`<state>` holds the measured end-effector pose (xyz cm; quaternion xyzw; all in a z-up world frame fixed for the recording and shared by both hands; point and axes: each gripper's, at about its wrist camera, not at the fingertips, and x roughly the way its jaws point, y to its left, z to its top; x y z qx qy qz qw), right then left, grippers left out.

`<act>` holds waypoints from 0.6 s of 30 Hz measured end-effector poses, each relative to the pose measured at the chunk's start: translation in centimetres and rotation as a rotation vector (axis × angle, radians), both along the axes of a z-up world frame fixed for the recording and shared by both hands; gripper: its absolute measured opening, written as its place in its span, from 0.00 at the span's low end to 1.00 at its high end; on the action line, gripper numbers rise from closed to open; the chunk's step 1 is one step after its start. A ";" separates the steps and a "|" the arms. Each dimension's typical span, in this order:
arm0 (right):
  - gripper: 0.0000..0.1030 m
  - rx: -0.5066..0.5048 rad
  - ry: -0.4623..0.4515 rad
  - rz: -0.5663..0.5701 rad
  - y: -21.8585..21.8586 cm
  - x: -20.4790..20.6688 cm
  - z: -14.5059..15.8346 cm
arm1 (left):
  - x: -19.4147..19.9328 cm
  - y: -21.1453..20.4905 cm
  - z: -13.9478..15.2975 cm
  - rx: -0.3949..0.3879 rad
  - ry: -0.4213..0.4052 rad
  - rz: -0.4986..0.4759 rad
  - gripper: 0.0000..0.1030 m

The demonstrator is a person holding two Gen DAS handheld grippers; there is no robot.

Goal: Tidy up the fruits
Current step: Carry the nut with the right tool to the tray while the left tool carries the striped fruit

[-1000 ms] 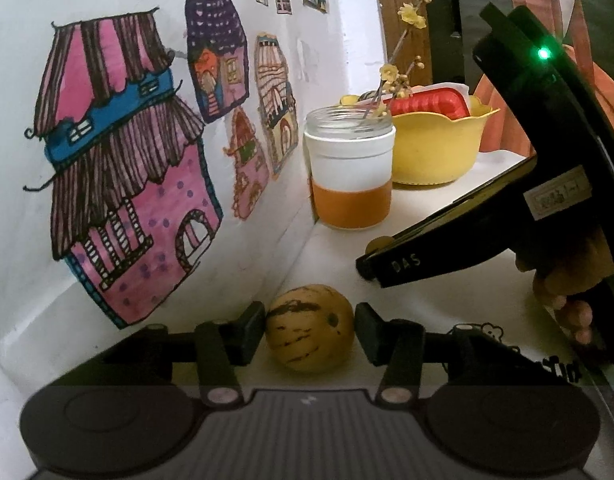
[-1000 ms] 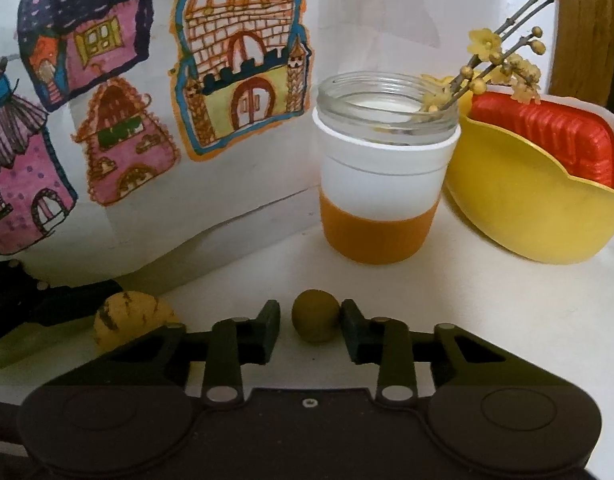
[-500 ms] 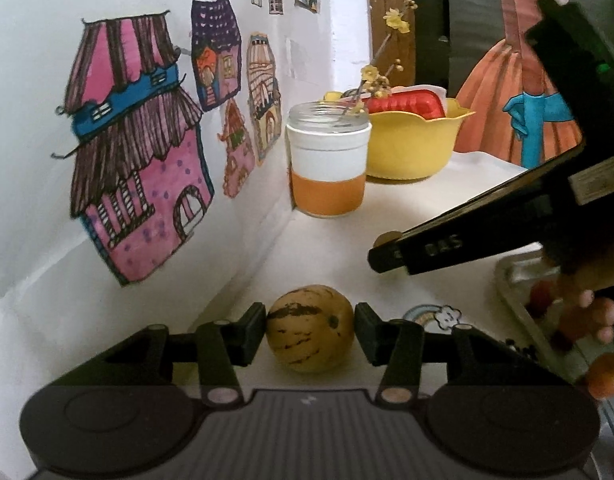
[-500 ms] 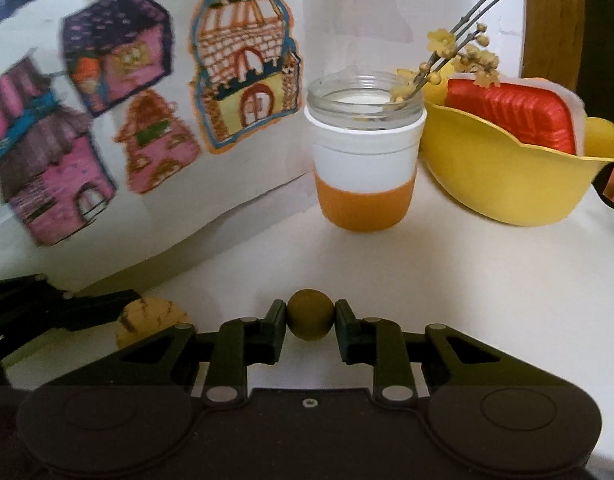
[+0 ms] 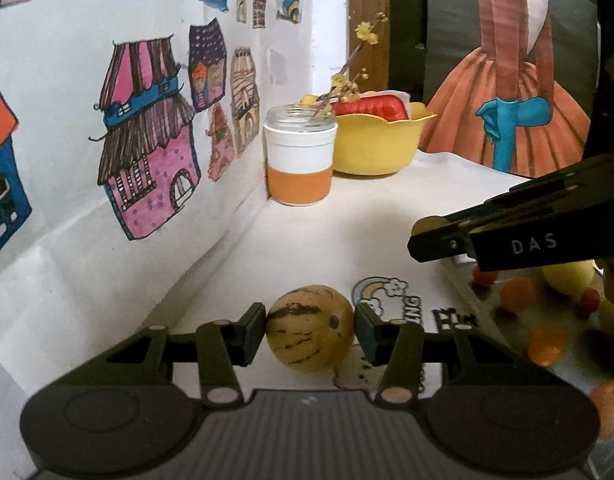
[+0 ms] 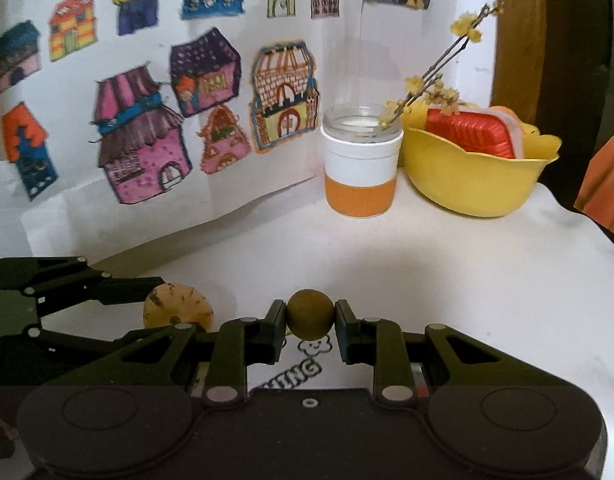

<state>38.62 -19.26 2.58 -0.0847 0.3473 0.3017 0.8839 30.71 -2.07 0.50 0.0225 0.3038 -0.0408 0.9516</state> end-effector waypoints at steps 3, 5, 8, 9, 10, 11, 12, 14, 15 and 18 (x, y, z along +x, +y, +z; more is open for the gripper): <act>0.27 0.004 -0.022 -0.001 -0.6 -1.1 0.6 | -0.6 -0.5 0.5 -0.018 0.001 -0.013 0.51; 0.27 0.012 -0.031 -0.004 -1.2 -1.9 1.0 | -1.1 -0.9 1.0 -0.033 -0.001 -0.022 0.51; 0.27 0.017 -0.046 -0.010 -2.1 -2.9 1.6 | -1.8 -1.7 1.6 -0.040 -0.012 -0.035 0.51; 0.27 0.017 -0.051 -0.010 -2.4 -3.3 1.8 | -2.0 -2.0 1.7 -0.041 -0.017 -0.041 0.51; 0.27 0.016 -0.057 -0.012 -2.8 -3.7 2.1 | -2.1 -2.3 2.0 -0.042 -0.020 -0.046 0.51; 0.27 0.014 -0.063 -0.014 -3.2 -4.1 2.3 | -2.4 -2.7 2.2 -0.043 -0.025 -0.054 0.51; 0.27 0.014 -0.066 -0.017 -3.5 -4.4 2.5 | -2.6 -3.0 2.4 -0.043 -0.028 -0.059 0.51; 0.27 0.011 -0.073 -0.025 -4.4 -5.2 3.0 | -3.0 -3.8 2.8 -0.044 -0.037 -0.073 0.51; 0.27 0.008 -0.076 -0.029 -4.9 -5.5 3.2 | -3.2 -4.1 3.0 -0.045 -0.040 -0.081 0.51; 0.27 0.001 -0.086 -0.042 -6.3 -6.7 3.8 | -3.5 -5.5 3.6 -0.048 -0.050 -0.108 0.51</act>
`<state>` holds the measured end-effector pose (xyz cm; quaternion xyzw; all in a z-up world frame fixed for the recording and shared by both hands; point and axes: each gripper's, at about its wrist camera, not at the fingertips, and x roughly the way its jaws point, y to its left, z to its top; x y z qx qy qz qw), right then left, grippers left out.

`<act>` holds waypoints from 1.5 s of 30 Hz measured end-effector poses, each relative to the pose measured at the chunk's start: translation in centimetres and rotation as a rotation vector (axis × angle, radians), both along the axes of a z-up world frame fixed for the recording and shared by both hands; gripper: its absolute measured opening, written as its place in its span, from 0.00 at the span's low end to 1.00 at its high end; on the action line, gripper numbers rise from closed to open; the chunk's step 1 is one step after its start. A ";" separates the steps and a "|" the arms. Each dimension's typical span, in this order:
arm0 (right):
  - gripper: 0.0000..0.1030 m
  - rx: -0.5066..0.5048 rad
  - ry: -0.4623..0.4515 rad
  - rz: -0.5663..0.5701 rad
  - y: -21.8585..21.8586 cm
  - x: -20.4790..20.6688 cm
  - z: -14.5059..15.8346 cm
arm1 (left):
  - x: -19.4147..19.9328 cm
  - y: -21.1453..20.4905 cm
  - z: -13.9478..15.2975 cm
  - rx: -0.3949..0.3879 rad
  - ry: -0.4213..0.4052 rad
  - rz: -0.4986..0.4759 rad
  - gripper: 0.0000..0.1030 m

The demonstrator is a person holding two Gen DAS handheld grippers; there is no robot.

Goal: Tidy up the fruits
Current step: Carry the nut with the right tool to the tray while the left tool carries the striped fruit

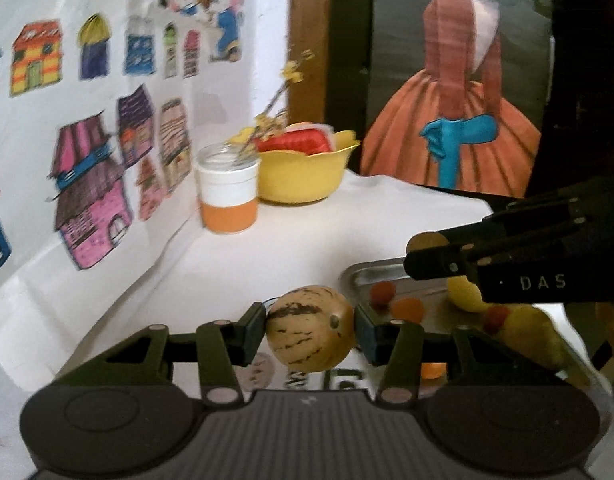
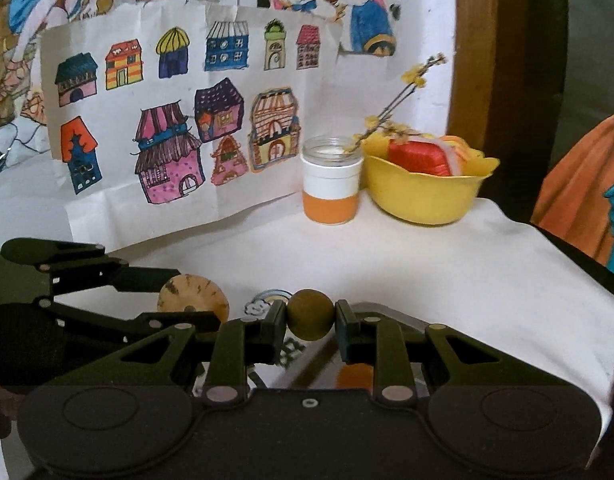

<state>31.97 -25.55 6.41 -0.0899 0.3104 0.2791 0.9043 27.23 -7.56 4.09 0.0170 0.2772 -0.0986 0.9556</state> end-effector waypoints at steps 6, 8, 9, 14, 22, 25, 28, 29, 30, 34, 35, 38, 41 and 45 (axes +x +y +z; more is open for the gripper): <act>0.27 -0.001 -0.018 -0.044 -2.9 -1.9 1.0 | -0.9 -2.9 0.6 -0.013 -0.013 -0.056 0.51; 0.27 -0.003 -0.024 -0.061 -4.0 -2.5 1.2 | -1.2 -3.8 0.7 -0.015 -0.015 -0.075 0.51; 0.27 -0.006 -0.026 -0.070 -4.5 -2.8 1.2 | -1.3 -4.2 0.7 -0.017 -0.015 -0.084 0.51; 0.27 -0.011 -0.023 -0.105 -6.8 -4.1 1.0 | -1.9 -6.0 0.3 -0.029 -0.005 -0.121 0.51; 0.27 -0.003 -0.016 -0.152 -9.4 -6.0 0.5 | -2.8 -8.1 -0.4 -0.036 0.013 -0.158 0.51; 0.27 -0.004 -0.020 -0.165 -10.2 -6.6 0.4 | -2.8 -8.6 -0.4 -0.031 0.014 -0.170 0.51; 0.27 -0.005 -0.027 -0.171 -10.7 -7.1 0.2 | -2.6 -9.1 -0.4 -0.026 0.015 -0.169 0.51; 0.27 -0.006 -0.029 -0.172 -10.8 -7.3 0.1 | -2.5 -9.2 -0.5 -0.026 0.018 -0.168 0.51; 0.27 -0.007 -0.031 -0.172 -10.9 -7.5 -0.1 | -2.3 -9.3 -0.6 -0.025 0.023 -0.165 0.51; 0.27 -0.016 -0.039 -0.166 -11.2 -8.3 -0.8 | -1.8 -9.5 -1.1 -0.016 0.041 -0.160 0.51; 0.27 -0.016 -0.040 -0.164 -11.2 -8.4 -1.0 | -1.6 -9.5 -1.2 -0.015 0.046 -0.159 0.51; 0.27 -0.011 -0.034 -0.159 -11.3 -8.9 -1.6 | -1.0 -9.5 -1.7 -0.019 0.067 -0.156 0.51; 0.27 0.007 -0.017 -0.156 -11.4 -9.5 -2.1 | -0.5 -9.7 -2.0 -0.024 0.083 -0.159 0.51; 0.27 0.014 -0.016 -0.144 -11.1 -10.3 -2.7 | 0.1 -10.1 -2.4 -0.024 0.096 -0.161 0.51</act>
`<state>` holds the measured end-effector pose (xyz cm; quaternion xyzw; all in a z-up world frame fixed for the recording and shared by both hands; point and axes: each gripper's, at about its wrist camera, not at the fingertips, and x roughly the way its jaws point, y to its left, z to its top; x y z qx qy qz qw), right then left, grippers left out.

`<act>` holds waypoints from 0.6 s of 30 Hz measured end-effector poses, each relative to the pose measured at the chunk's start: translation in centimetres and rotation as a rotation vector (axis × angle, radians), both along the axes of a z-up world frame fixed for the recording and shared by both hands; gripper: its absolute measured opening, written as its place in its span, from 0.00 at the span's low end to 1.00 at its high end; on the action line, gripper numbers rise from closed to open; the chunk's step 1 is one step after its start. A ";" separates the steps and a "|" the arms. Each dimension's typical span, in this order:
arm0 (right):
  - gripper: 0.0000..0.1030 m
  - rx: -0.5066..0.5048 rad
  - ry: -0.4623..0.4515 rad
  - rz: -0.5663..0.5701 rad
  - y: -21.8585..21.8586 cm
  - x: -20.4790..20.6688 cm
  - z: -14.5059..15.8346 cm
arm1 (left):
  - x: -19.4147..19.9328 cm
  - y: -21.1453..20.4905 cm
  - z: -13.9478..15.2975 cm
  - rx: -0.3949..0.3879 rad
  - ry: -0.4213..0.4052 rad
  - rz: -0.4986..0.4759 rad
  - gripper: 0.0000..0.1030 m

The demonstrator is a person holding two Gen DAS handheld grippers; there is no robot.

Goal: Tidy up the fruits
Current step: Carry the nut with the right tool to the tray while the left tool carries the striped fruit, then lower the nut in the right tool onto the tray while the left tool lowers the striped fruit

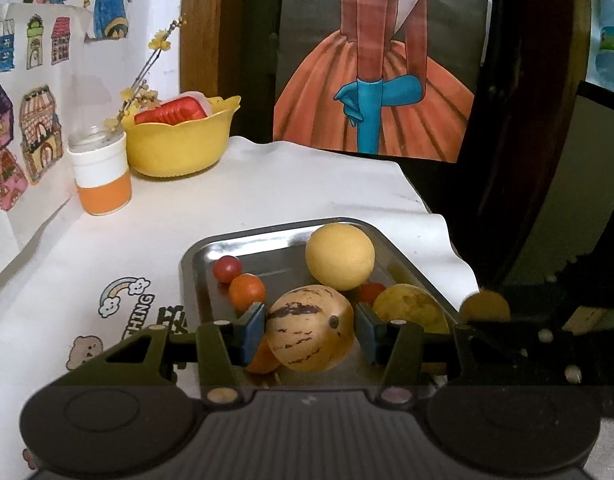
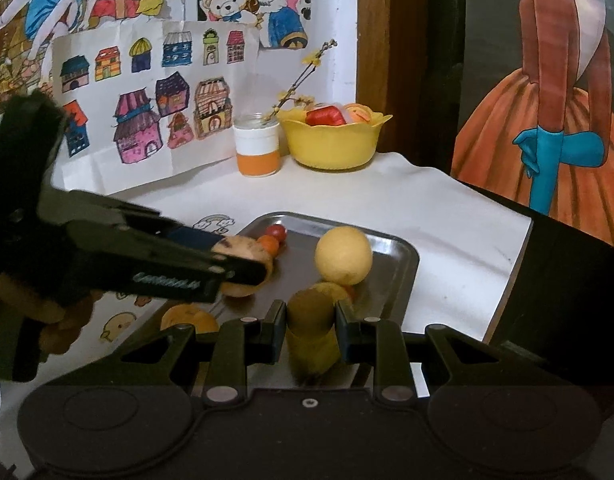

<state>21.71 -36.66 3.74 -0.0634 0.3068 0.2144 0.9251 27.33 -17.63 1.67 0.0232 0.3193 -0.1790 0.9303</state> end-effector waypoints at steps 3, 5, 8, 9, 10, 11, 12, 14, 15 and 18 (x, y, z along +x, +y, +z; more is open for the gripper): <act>0.27 0.003 -0.006 0.013 0.3 -0.5 -0.3 | 0.5 -0.3 -0.4 -0.005 0.014 0.007 0.51; 0.27 -0.001 -0.017 0.022 0.7 -0.7 -0.6 | 0.8 -0.3 -0.6 -0.008 0.026 0.017 0.51; 0.27 -0.002 -0.028 0.039 1.2 -1.2 -1.0 | 0.8 -0.4 -0.7 -0.002 0.024 0.025 0.51; 0.27 -0.002 -0.029 0.043 1.4 -1.4 -1.1 | 0.9 -0.4 -0.6 0.000 0.024 0.026 0.51; 0.27 -0.003 -0.028 0.049 1.7 -1.6 -1.3 | 0.8 -0.5 -0.6 -0.001 0.025 0.027 0.51; 0.27 -0.007 -0.028 0.053 1.9 -1.7 -1.4 | 0.8 -0.5 -0.6 -0.003 0.028 0.027 0.51; 0.27 -0.014 -0.029 0.057 2.1 -1.9 -1.5 | 0.8 -0.5 -0.6 -0.005 0.032 0.025 0.51; 0.27 -0.025 -0.037 0.063 2.5 -2.3 -1.9 | 0.7 -0.6 -0.8 -0.012 0.039 0.020 0.51; 0.27 -0.029 -0.038 0.062 2.7 -2.4 -2.1 | 0.6 -0.6 -0.8 -0.013 0.042 0.018 0.51; 0.27 -0.036 -0.038 0.056 3.0 -2.7 -2.7 | 0.5 -0.8 -1.0 -0.016 0.050 0.015 0.51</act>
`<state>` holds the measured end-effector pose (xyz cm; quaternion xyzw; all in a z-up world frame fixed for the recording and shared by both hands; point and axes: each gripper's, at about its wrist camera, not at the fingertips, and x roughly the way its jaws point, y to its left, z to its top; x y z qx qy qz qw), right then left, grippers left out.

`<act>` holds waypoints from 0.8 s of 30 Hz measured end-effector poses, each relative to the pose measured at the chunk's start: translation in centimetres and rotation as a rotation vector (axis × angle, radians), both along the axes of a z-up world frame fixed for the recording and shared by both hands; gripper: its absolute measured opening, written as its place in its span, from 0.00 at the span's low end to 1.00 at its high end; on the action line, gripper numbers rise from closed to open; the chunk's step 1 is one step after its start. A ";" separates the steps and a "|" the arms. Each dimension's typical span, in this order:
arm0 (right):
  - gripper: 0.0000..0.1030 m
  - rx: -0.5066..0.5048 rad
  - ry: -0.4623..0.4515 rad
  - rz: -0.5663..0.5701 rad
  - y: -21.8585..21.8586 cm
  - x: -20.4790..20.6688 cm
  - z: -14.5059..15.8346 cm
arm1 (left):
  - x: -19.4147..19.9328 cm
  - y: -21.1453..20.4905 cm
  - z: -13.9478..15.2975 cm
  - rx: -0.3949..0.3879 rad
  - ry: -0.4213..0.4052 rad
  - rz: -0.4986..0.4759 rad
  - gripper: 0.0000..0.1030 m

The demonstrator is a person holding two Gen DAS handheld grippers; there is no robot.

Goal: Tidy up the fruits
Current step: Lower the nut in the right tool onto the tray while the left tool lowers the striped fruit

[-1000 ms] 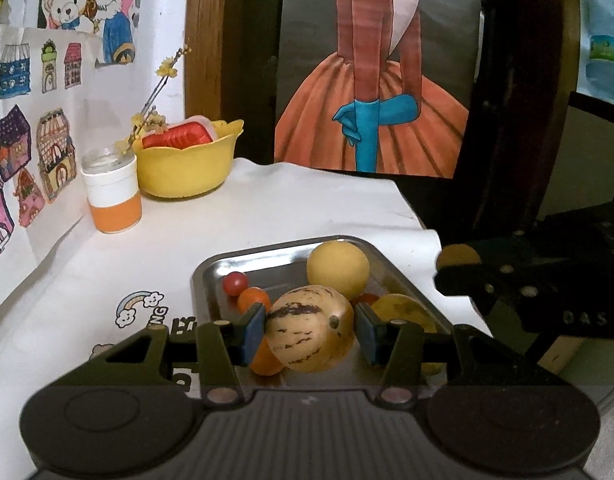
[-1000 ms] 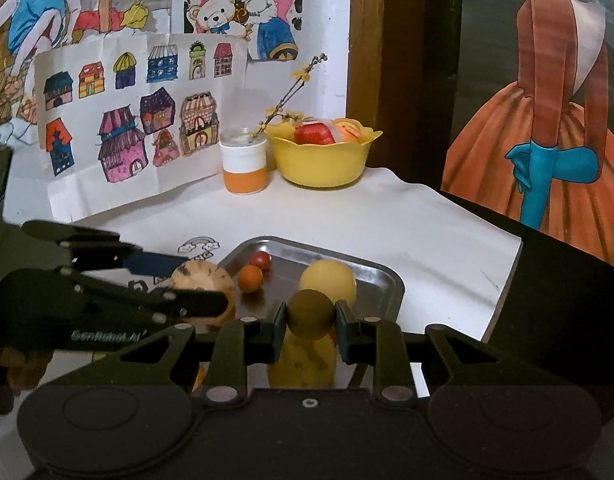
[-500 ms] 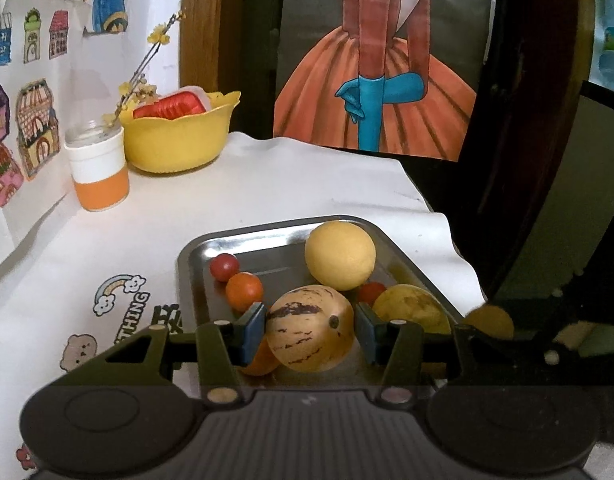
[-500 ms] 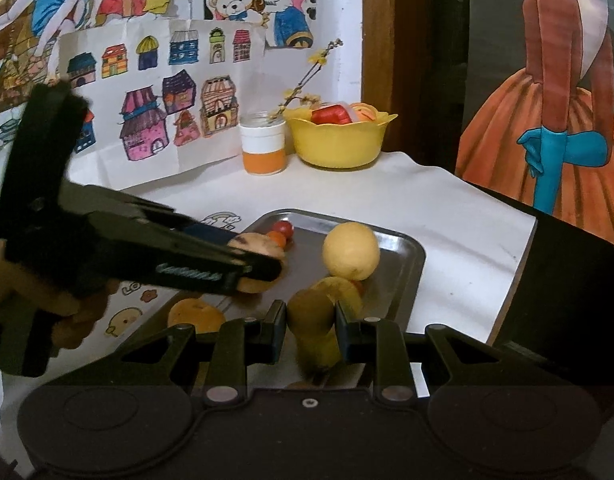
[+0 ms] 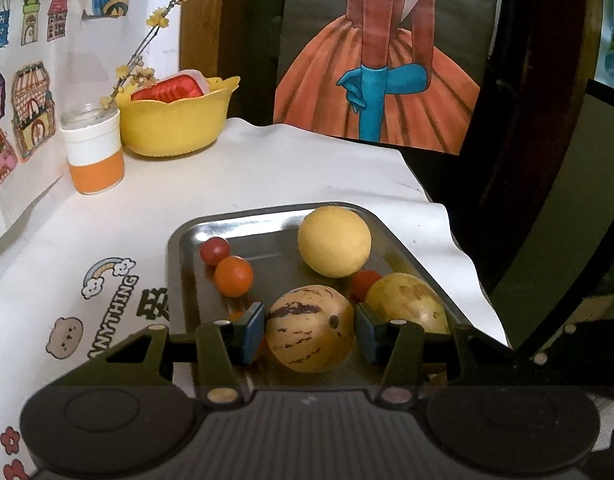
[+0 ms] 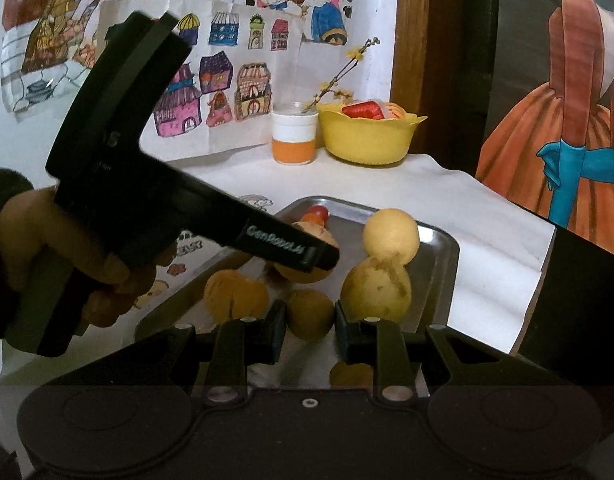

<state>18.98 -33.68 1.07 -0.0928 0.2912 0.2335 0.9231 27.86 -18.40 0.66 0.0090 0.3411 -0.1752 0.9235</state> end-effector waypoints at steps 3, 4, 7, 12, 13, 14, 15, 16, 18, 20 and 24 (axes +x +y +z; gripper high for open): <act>0.27 -0.005 -0.018 -0.012 0.2 -0.3 -0.6 | 0.1 -0.1 -0.2 -0.002 0.008 0.006 0.51; 0.27 -0.006 -0.022 -0.015 0.3 -0.4 -0.7 | 0.1 -0.1 -0.2 0.000 0.009 0.008 0.51; 0.27 -0.003 -0.038 -0.030 0.5 -0.6 -1.2 | 0.0 -0.1 -0.3 0.010 -0.001 0.013 0.48; 0.27 0.002 -0.057 -0.056 0.8 -0.7 -1.9 | -0.4 -0.3 0.2 0.013 -0.031 0.023 0.44; 0.27 0.001 -0.056 -0.057 0.9 -0.7 -2.0 | -0.3 -0.4 0.2 0.019 -0.032 0.021 0.44; 0.27 -0.003 -0.054 -0.059 1.0 -0.7 -2.2 | -0.4 -0.5 0.1 0.027 -0.036 0.019 0.44; 0.27 -0.008 -0.051 -0.059 1.1 -0.7 -2.3 | -0.4 -0.6 0.1 0.032 -0.038 0.018 0.44; 0.27 -0.012 -0.049 -0.061 1.1 -0.7 -2.4 | -0.5 -0.6 0.0 0.034 -0.039 0.019 0.44; 0.27 -0.015 -0.041 -0.066 1.2 -0.6 -2.6 | -0.4 -0.5 -0.1 0.030 -0.032 0.023 0.44; 0.28 -0.013 -0.031 -0.074 1.1 -0.5 -2.8 | -0.3 -0.4 -0.3 0.022 -0.024 0.026 0.45; 0.28 -0.014 -0.020 -0.084 1.1 -0.3 -3.1 | -0.2 -0.3 -0.3 0.019 -0.023 0.025 0.45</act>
